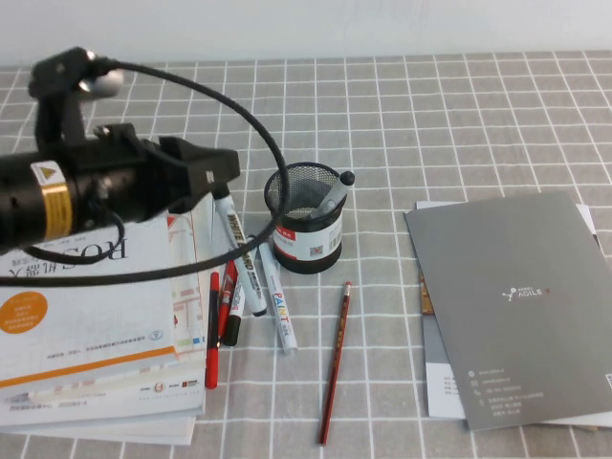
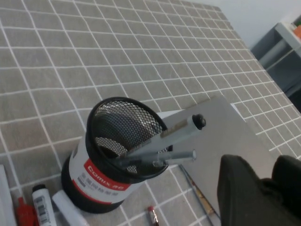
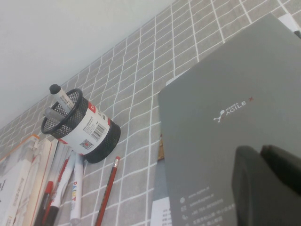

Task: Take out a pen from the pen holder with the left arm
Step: 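Take a marker out of the pen holder and lay it on the table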

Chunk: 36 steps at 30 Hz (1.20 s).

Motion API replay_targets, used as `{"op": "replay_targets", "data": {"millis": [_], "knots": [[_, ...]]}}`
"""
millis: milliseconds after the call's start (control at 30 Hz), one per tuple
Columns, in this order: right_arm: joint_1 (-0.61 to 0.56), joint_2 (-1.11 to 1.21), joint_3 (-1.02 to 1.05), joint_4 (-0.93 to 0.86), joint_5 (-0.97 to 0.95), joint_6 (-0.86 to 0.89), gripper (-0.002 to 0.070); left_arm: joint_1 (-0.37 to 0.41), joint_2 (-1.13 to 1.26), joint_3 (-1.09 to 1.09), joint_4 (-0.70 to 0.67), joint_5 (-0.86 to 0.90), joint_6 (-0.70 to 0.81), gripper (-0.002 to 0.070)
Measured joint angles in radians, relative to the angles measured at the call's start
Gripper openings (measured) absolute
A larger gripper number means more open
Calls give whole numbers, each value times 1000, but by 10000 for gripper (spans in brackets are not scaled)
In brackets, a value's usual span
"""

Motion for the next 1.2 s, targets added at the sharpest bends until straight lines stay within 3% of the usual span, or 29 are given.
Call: {"op": "replay_targets", "data": {"millis": [333,533,700,867,1033,1200], "knots": [[0,0,0,0,0,0,-13,4,45,0,-177,23,171,106],[0,0,0,0,0,0,-13,56,105,35,-295,-43,203,106],[0,0,0,0,0,0,-13,91,170,57,-314,-91,217,106],[0,0,0,0,0,0,-13,92,183,57,-374,-47,340,106],[0,0,0,0,0,0,-13,92,184,57,-648,76,579,106],[0,0,0,0,0,0,-13,45,185,57,-1129,349,1139,106]]}}
